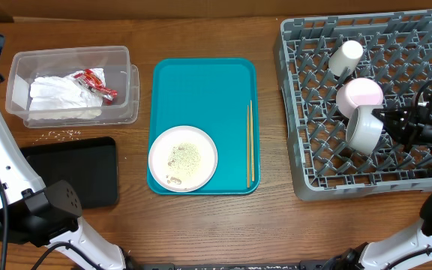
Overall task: Sort waste into correct bins and load items into the dishwasher
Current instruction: 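Lift the white bowl and carry it to the rack's front right, then set the white bowl down in the rack and release it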
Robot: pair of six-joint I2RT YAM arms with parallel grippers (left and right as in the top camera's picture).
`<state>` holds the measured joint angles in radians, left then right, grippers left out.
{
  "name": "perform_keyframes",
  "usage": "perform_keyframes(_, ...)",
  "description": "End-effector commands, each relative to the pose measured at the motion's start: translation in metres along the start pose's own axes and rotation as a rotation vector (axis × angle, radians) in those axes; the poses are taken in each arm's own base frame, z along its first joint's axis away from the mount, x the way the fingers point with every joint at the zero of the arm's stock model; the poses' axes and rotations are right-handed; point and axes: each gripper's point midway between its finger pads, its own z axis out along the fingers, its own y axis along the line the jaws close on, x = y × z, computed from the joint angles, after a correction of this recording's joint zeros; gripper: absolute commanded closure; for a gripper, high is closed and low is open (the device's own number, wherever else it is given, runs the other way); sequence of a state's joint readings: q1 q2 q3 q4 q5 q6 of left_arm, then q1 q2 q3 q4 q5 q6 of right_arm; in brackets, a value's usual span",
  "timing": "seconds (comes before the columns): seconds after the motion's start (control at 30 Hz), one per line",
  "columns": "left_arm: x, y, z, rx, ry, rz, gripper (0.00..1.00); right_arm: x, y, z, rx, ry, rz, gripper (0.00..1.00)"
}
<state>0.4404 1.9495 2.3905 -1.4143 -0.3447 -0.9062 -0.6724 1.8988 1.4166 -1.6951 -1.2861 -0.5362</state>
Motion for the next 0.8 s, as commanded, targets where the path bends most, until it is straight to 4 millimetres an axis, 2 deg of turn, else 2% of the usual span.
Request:
perform_keyframes(0.0, 0.001, -0.001, 0.003, -0.01, -0.005, 0.014, 0.0, 0.0, 0.009, 0.001, -0.033, -0.014, -0.028, 0.96)
perform_keyframes(0.2, 0.001, -0.001, 0.003, -0.01, -0.005, 0.014, 0.0, 0.009, -0.005, 0.006, 0.046, 0.041, -0.029, 0.96)
perform_keyframes(0.5, 0.001, -0.001, 0.003, -0.01, -0.005, 0.014, 0.0, 0.014, -0.013, 0.008, 0.044, 0.049, 0.0, 0.96)
perform_keyframes(0.77, 0.001, -0.001, 0.003, -0.01, -0.005, 0.014, 0.0, 0.005, -0.02, 0.007, 0.059, 0.026, -0.072, 0.96)
